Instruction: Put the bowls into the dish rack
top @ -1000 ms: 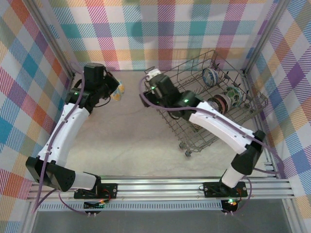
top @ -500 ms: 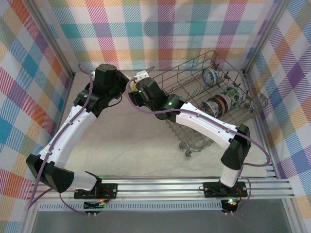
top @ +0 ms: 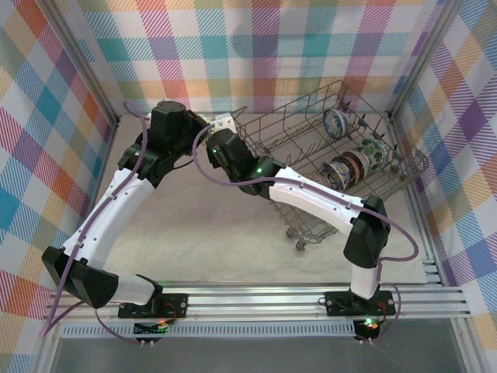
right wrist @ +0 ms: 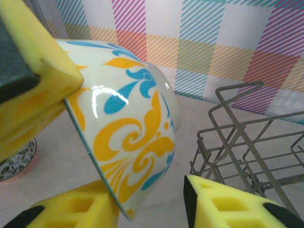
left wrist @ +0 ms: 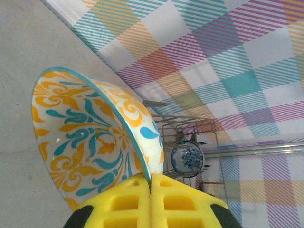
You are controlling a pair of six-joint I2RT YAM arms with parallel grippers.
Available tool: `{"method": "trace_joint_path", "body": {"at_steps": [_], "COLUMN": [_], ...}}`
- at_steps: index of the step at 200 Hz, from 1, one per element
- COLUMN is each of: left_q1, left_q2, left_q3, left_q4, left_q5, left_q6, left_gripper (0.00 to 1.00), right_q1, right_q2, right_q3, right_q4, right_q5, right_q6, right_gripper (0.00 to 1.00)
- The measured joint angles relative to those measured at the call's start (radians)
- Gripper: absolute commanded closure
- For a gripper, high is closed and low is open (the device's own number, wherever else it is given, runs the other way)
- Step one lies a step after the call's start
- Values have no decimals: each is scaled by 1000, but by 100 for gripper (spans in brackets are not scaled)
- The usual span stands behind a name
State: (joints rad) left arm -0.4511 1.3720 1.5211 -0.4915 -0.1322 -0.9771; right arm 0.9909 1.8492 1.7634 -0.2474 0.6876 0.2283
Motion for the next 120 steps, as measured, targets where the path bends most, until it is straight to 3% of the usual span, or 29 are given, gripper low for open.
{"method": "trace_joint_path", "body": {"at_steps": [44, 76, 120], "left_q1": [0, 0, 1], "left_q2": [0, 2, 2], "left_q3": [-1, -1, 0], "left_q4": [21, 28, 22], "left_q5": [27, 49, 46], "left_q6": [-8, -11, 7], "left_gripper": [100, 97, 65], "right_q1": [5, 6, 6], "right_q2": [22, 27, 27], "right_q3": [-21, -24, -24], "right_q4": [91, 112, 127], "right_q5": [54, 87, 133], "right_q6": [-11, -27, -62], "right_gripper": [99, 100, 100]}}
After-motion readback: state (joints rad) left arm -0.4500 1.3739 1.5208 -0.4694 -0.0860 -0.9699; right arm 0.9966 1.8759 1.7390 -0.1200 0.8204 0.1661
